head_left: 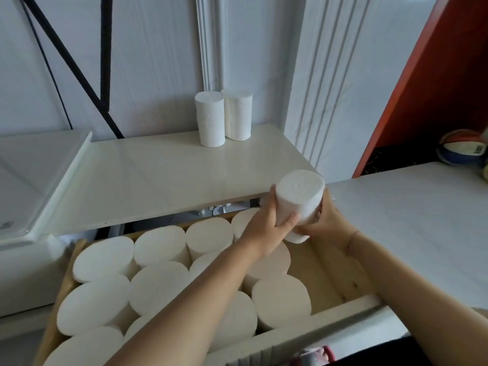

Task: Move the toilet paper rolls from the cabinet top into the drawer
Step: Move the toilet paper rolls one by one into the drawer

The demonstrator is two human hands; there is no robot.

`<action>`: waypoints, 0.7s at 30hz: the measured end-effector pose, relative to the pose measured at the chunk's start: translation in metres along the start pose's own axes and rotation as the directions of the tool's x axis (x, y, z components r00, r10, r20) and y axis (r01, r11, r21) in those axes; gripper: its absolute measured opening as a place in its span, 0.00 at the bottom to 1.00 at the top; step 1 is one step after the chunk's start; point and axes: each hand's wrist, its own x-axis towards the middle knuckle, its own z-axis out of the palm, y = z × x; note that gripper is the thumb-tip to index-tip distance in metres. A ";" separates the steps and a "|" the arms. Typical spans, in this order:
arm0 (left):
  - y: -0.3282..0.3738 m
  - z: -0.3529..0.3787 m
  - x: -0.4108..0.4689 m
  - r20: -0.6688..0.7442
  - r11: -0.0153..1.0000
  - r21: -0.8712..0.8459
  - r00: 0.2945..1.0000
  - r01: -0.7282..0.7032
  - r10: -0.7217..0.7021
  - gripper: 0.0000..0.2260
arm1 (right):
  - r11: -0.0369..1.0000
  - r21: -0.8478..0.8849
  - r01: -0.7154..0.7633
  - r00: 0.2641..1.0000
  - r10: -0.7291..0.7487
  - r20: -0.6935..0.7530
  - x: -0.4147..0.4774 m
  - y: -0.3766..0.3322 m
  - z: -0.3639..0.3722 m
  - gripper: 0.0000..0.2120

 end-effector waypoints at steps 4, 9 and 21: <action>-0.011 0.008 0.005 -0.054 0.994 0.105 0.998 -0.013 0.019 0.31 | 0.999 -0.017 -0.037 0.994 0.038 0.099 0.007 0.014 0.002 0.51; -0.025 0.014 0.014 -0.081 0.899 0.438 0.995 -0.010 0.050 0.34 | 1.000 -0.012 -0.001 0.991 0.003 0.136 0.009 0.020 0.003 0.49; -0.037 0.014 0.015 -0.059 0.783 0.619 0.991 -0.059 0.121 0.32 | 0.933 -0.355 -0.062 0.986 0.111 0.121 0.014 0.029 0.009 0.51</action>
